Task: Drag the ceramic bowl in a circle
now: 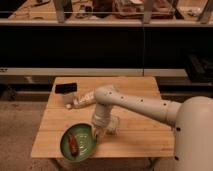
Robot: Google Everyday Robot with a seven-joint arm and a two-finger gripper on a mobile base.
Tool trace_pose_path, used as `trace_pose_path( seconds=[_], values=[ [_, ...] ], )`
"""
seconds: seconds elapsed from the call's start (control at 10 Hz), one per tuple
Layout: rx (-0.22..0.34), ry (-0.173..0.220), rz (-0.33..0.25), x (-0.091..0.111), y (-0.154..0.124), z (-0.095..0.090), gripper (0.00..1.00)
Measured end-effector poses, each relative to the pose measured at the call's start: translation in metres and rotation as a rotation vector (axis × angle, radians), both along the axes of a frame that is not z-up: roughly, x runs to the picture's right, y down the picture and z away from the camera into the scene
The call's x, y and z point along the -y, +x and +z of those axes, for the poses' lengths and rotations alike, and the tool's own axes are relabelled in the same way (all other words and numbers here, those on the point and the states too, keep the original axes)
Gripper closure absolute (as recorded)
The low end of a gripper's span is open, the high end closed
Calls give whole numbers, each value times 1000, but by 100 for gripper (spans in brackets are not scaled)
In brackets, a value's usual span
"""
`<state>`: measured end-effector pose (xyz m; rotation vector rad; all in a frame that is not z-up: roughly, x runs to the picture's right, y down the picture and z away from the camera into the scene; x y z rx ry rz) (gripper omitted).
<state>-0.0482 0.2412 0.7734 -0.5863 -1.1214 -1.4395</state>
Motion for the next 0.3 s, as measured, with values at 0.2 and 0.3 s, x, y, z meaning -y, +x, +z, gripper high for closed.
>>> trace_pose_path(
  seconds=[0.2,0.3],
  values=[
    [-14,1,34,7,-8,8,100],
    [-13,3,35,8,-9,8,100]
  ],
)
